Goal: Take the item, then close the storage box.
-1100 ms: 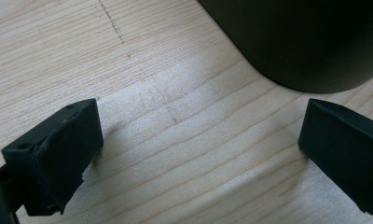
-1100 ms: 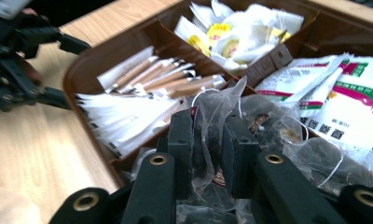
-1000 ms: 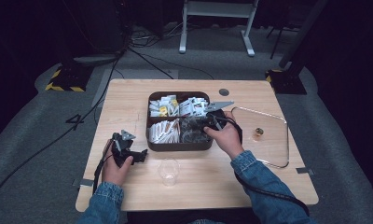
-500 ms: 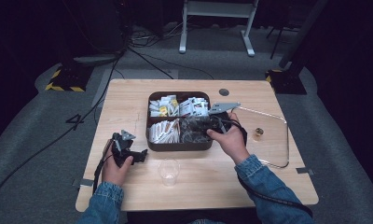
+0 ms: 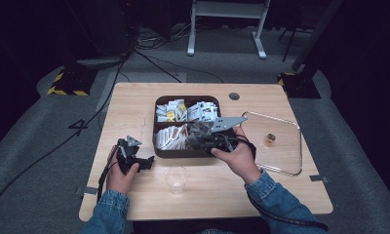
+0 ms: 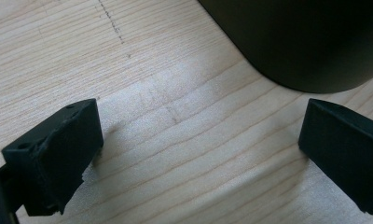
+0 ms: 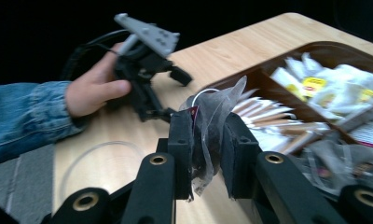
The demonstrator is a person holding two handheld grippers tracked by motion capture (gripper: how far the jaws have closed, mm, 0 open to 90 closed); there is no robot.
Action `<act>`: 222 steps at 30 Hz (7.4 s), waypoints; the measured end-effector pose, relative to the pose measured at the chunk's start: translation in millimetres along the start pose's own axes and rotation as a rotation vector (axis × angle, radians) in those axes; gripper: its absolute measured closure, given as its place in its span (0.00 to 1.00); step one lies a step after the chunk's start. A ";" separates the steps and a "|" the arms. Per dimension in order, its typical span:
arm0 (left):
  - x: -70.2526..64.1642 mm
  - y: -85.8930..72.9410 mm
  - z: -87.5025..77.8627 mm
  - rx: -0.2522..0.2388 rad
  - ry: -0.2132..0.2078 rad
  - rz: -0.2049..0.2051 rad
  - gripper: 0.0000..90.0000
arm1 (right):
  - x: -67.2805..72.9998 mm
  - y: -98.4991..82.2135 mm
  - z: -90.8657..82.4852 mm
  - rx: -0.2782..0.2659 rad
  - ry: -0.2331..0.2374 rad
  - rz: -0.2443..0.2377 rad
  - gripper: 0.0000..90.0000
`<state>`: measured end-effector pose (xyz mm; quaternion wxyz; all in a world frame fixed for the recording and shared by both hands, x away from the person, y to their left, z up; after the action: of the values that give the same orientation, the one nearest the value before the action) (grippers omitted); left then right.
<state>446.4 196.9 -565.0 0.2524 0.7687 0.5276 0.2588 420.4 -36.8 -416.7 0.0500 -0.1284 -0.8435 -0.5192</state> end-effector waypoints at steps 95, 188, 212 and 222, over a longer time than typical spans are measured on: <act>-0.2 0.0 0.0 -0.001 -0.003 0.004 0.00 | 6.0 -5.1 -7.1 0.029 -0.056 -0.011 0.60; -0.2 0.1 0.0 -0.002 -0.003 0.003 0.00 | -177.0 -194.3 -184.6 0.127 -0.704 0.451 0.52; -0.2 0.0 0.0 -0.001 -0.003 0.003 0.00 | -177.0 -198.6 -182.5 0.116 -0.680 0.476 0.65; -0.2 0.1 0.0 -0.001 -0.003 0.004 0.00 | -175.7 -195.9 -183.0 0.118 -0.682 0.465 0.65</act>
<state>446.3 196.8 -565.0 0.2530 0.7700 0.5257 0.2583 527.9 -312.2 -540.6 -0.1090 -0.4770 -0.7884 -0.3728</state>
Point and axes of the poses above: each handheld gripper's, and its own axes: z roughly forward along the jaws, y roughly out of its top, x roughly to its left, the point moved 8 cm from there along z, roughly forward along the jaws, and after that the axes turned 12 degrees about y, right-handed, at the moved point
